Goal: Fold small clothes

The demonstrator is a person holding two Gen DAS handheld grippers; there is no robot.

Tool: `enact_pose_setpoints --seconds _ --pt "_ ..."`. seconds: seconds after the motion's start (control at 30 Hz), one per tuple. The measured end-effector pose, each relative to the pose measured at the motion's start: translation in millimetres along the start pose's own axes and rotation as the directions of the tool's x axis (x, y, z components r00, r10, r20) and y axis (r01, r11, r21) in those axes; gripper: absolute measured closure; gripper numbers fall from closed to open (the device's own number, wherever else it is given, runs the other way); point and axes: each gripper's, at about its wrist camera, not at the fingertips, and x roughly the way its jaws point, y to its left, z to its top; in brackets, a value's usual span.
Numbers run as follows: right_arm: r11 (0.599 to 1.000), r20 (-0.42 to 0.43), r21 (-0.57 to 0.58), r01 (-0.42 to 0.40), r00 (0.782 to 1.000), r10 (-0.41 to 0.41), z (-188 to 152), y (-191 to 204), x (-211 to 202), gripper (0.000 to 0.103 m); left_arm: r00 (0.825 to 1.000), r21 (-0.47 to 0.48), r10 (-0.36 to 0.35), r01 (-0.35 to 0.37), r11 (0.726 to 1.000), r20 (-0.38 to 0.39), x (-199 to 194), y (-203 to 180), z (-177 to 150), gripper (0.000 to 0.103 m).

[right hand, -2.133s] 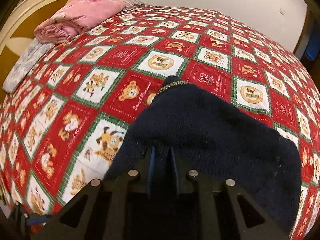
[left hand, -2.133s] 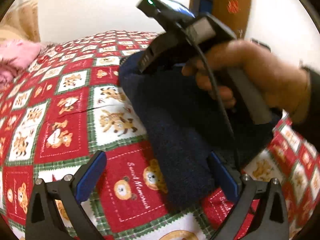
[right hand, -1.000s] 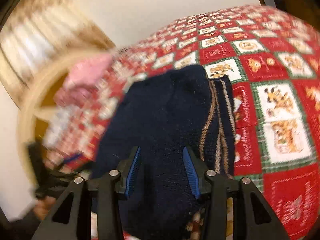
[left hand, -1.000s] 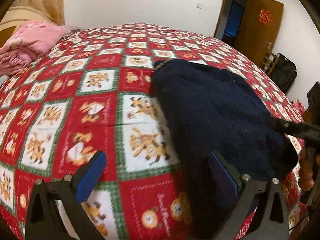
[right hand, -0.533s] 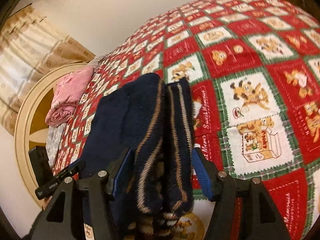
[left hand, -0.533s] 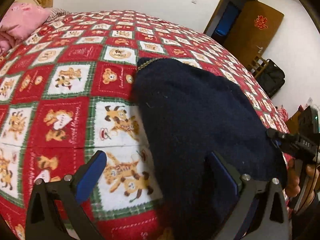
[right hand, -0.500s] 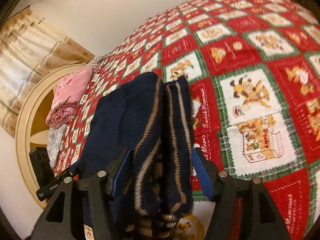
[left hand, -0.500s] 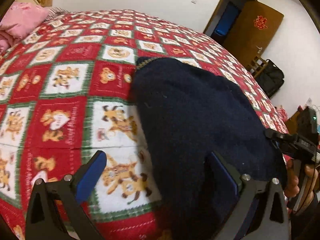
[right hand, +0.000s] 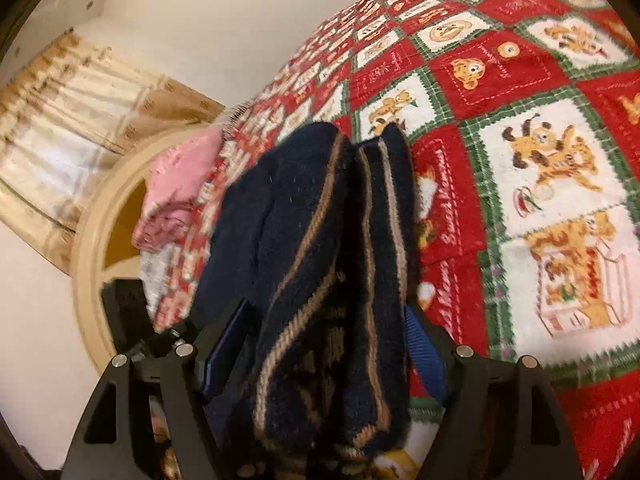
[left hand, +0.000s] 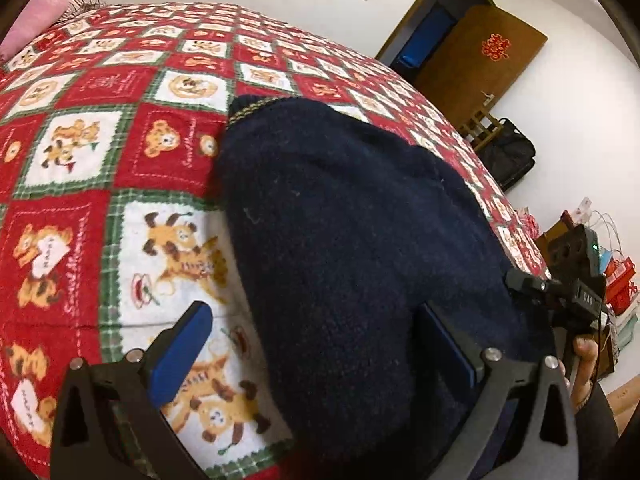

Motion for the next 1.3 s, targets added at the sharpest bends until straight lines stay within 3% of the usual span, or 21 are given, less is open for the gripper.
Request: enact_pose_setpoints --seconds 0.17,0.23,0.3,0.47,0.5,0.6,0.77,0.83,0.9,1.03,1.3 --pt "0.994 -0.036 -0.106 -0.009 0.999 0.006 -4.9 20.8 9.2 0.027 1.0 0.015 -0.016 0.016 1.0 -0.01 6.3 -1.5 4.3 0.0" --pt "0.994 -0.045 -0.101 0.048 0.998 -0.053 -4.8 16.6 16.4 0.036 1.0 0.018 -0.022 0.022 1.0 -0.002 5.6 -1.1 3.2 0.0" --pt "0.997 -0.031 -0.062 0.042 0.999 -0.044 -0.7 13.8 22.3 0.044 0.999 0.025 -0.031 0.031 0.999 0.008 7.4 0.1 2.3 0.0" --pt "0.993 -0.002 -0.089 0.071 0.997 -0.072 -6.7 24.0 22.0 0.056 1.0 0.037 -0.029 0.029 0.999 -0.001 10.9 -5.3 5.5 0.002" --pt "0.993 0.007 -0.092 0.075 0.997 -0.075 -7.9 25.5 21.5 0.058 0.999 0.041 -0.042 0.042 0.998 -0.005 10.9 -6.0 5.4 0.012" --pt "0.985 0.044 -0.129 0.112 0.993 -0.107 -13.3 31.7 19.0 0.06 0.999 0.06 -0.05 0.049 0.997 0.007 6.8 -10.5 3.2 0.024" --pt "0.98 0.072 -0.145 0.139 0.989 -0.129 -14.5 36.2 19.9 0.063 0.999 0.121 0.019 -0.025 0.992 0.045 1.8 -23.4 2.0 0.038" --pt "0.976 0.084 -0.156 0.151 0.987 -0.139 -16.0 39.6 18.2 0.064 0.997 0.137 0.047 -0.055 0.989 0.059 -0.8 -28.4 2.6 0.05" --pt "0.973 0.099 -0.169 0.156 0.985 -0.141 -16.8 43.4 14.4 0.066 0.994 0.164 0.078 -0.089 0.982 0.073 -4.0 -37.0 2.2 0.056" --pt "0.972 0.12 -0.166 0.168 0.981 -0.149 -18.5 50.2 10.9 0.068 0.987 0.201 0.129 -0.145 0.969 0.093 -8.1 -47.9 2.5 0.061" --pt "0.975 0.143 -0.177 0.134 0.984 -0.109 -29.5 76.9 0.8 0.07 0.977 0.232 0.155 -0.187 0.955 0.149 -44.9 -66.2 -1.8 0.064"
